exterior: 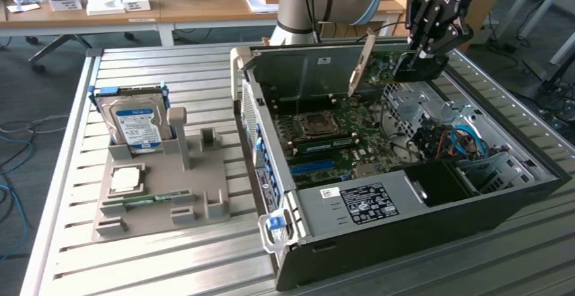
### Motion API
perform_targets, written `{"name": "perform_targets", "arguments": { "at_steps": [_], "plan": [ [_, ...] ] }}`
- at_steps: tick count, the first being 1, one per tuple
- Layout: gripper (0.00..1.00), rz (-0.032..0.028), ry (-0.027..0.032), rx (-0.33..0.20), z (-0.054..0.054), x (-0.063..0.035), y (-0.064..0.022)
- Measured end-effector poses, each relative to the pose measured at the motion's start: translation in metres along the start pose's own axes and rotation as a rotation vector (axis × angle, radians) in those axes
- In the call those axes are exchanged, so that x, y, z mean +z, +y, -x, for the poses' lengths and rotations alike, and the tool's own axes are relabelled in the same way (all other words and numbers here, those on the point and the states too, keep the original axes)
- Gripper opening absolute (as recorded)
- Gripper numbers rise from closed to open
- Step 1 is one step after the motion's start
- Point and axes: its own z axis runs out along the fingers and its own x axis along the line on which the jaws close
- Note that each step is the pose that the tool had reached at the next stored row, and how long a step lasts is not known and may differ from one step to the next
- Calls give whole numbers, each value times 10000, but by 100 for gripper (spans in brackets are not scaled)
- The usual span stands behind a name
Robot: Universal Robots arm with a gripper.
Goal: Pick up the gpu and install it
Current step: 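Insert the gpu into the slot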
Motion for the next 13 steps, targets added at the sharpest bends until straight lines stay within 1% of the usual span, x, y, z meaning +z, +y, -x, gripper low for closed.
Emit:
{"name": "perform_targets", "arguments": {
  "at_steps": [13],
  "plan": [
    [27,-3,-2,-1,-2,22,10]
  ]
}}
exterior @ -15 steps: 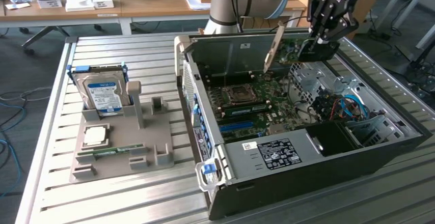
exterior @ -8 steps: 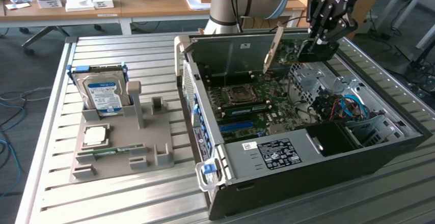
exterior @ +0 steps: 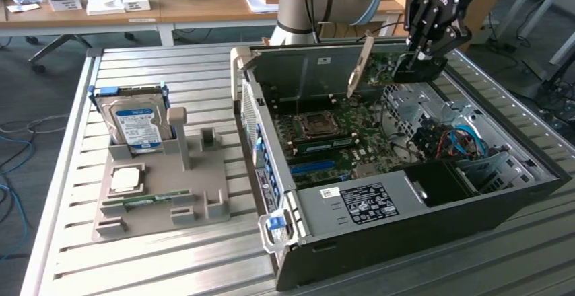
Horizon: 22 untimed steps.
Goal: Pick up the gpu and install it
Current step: 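Insert the gpu into the slot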
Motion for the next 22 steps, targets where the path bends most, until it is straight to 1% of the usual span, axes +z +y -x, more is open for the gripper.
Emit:
{"name": "perform_targets", "arguments": {
  "at_steps": [12,22],
  "plan": [
    [27,0,0,0,0,13,0],
    [27,-13,-2,-2,-2,17,23]
  ]
}}
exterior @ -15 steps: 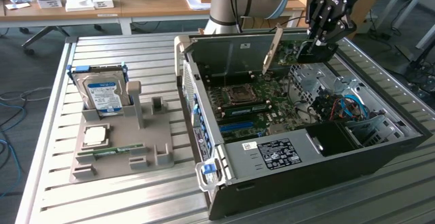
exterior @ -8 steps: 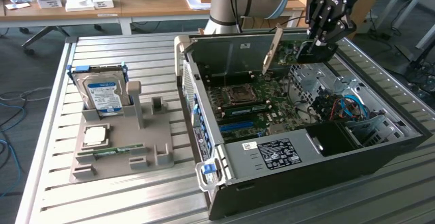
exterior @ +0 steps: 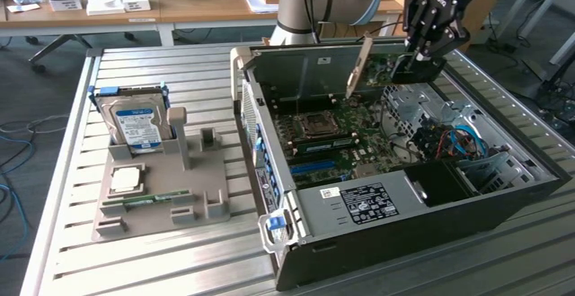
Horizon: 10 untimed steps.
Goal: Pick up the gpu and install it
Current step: 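Insert the gpu into the slot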
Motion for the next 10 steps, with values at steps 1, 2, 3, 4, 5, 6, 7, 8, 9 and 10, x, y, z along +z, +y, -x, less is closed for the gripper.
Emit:
{"name": "perform_targets", "arguments": {
  "at_steps": [1,2,3,4,5,6,7,8,9,10],
  "plan": [
    [27,-6,-1,-1,-1,1,7],
    [27,-12,0,-2,-1,2,13],
    [27,-16,0,-4,-2,2,19],
    [27,-18,0,-6,-2,2,23],
    [27,-20,0,-6,-3,3,27],
    [27,-22,-1,-8,-3,3,30],
    [27,-23,-1,-8,-3,3,34],
    [27,-24,-1,-9,-3,4,37],
    [27,-25,-1,-9,-4,4,40],
    [27,-25,-1,-10,-4,4,43]
  ]
}}
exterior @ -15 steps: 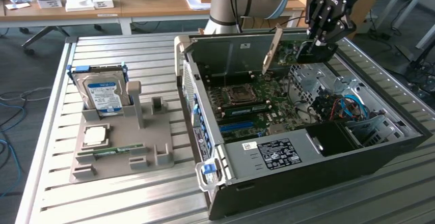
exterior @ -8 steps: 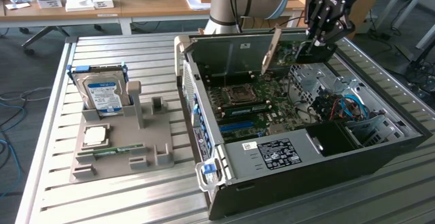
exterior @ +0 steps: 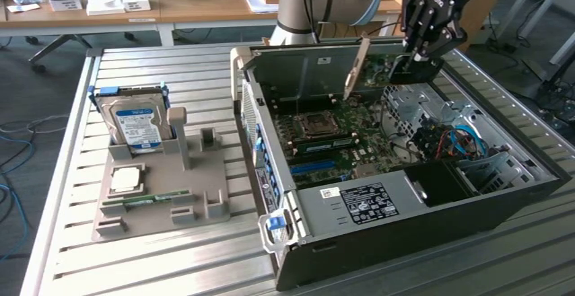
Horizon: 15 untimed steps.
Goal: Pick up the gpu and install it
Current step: 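Insert the gpu into the slot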
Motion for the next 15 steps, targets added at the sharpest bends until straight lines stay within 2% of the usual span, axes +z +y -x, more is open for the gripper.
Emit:
{"name": "perform_targets", "arguments": {
  "at_steps": [15],
  "plan": [
    [27,-22,-2,-15,-5,4,62]
  ]
}}
